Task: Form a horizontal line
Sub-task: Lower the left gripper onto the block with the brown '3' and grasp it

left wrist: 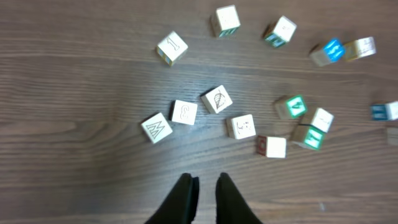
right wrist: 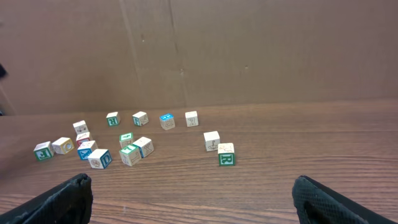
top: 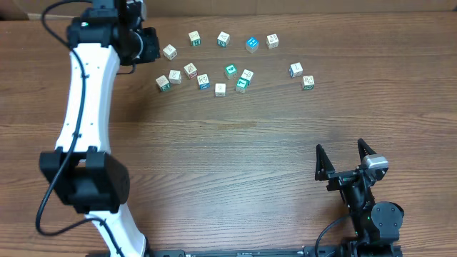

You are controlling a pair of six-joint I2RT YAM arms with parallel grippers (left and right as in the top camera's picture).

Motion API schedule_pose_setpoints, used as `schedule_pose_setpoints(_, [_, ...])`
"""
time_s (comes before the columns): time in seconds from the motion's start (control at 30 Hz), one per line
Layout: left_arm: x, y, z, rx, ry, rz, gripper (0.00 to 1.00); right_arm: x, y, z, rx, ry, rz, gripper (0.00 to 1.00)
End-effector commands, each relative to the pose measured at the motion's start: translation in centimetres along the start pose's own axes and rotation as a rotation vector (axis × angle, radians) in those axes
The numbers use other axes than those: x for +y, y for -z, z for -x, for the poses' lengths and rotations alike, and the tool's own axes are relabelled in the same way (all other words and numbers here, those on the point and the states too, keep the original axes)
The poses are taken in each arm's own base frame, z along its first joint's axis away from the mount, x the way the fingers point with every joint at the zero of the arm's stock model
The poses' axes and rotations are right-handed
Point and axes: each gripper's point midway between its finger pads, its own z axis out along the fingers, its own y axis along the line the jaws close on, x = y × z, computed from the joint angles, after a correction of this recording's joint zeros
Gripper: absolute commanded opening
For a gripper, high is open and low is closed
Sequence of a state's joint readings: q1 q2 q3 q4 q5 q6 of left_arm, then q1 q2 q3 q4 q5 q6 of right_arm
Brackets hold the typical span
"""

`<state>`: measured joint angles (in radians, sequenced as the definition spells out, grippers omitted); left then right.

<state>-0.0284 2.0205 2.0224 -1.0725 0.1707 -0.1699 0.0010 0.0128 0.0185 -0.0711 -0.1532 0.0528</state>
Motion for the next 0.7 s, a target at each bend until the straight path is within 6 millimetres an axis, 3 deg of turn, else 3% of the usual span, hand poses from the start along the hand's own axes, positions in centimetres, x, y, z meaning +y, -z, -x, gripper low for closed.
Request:
schedule_pose_setpoints(0.0, [0.1, -3.1, -0.5, 0.038, -0.011, 0.052, 0.17, 0.2, 0.0, -0.2, -0.003, -0.005, 0.012, 1.00])
schedule_pose_setpoints(0.1, [0.0, -5.4, -1.2, 0.074, -0.056, 0.069, 0.18, 0.2, 0.0, -0.2, -0.003, -0.005, 0.012, 1.00])
schedule_pose_setpoints(0.17, [-0.2, -7.0, -1.7, 0.097, -0.084, 0.072, 0.25, 0.2, 0.0, -0.2, -0.003, -0.005, 0.012, 1.00])
schedule_pose_setpoints(0.33, [2.0, -9.7, -2.2, 0.116, -0.103, 0.203, 0.36, 0.2, 0.0, -0.2, -0.003, -0.005, 0.012, 1.00])
schedule_pose_setpoints(0.5, [2.5, -11.7, -2.5, 0.129, -0.123, 0.212, 0.39, 0.2, 0.0, -0.2, -0.003, -0.005, 0.012, 1.00])
schedule_pose_setpoints(0.67, [2.7, -13.5, -2.5, 0.129, -0.181, 0.208, 0.37, 0.2, 0.0, -0.2, -0.003, -0.005, 0.012, 1.00])
